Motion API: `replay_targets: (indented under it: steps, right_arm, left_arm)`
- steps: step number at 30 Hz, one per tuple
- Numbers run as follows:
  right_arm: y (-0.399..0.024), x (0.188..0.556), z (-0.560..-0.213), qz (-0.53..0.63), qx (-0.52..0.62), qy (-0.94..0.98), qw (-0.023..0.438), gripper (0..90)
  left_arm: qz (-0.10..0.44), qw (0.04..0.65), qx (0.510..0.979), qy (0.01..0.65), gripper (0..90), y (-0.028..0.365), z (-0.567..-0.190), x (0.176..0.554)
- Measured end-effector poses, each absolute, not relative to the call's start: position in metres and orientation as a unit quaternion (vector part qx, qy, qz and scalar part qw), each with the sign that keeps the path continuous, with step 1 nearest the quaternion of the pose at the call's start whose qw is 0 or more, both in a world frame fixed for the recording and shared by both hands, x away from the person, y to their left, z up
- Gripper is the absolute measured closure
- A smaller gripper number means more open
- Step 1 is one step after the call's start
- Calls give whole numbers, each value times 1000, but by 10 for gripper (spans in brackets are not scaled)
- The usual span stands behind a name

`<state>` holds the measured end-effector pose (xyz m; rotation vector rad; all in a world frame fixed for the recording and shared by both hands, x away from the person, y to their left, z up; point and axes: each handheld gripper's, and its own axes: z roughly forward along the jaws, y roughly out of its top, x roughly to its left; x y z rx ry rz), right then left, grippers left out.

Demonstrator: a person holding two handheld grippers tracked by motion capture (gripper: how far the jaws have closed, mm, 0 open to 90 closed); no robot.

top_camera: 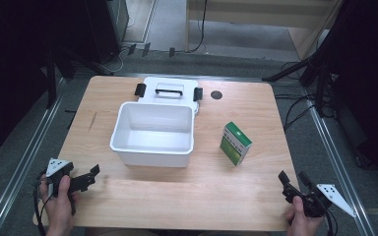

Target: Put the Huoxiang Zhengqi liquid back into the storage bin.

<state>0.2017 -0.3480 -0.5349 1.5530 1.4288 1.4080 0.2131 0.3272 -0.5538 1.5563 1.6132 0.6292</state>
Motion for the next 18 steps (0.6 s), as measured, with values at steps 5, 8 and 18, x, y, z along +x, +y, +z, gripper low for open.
replay_targets:
  steps: [5, 8, 18]
  right_arm:
    - [-338, 204, -534, 505, 565, 573, 312, 204]
    - [-330, 205, -532, 487, 555, 594, 319, 213]
    - [-298, 210, -530, 368, 542, 677, 335, 221]
  left_arm:
    - [248, 396, 613, 637, 10, 327, -554, 213]
    - [248, 394, 614, 638, 10, 327, -554, 214]
    - [239, 393, 616, 639, 10, 328, -554, 215]
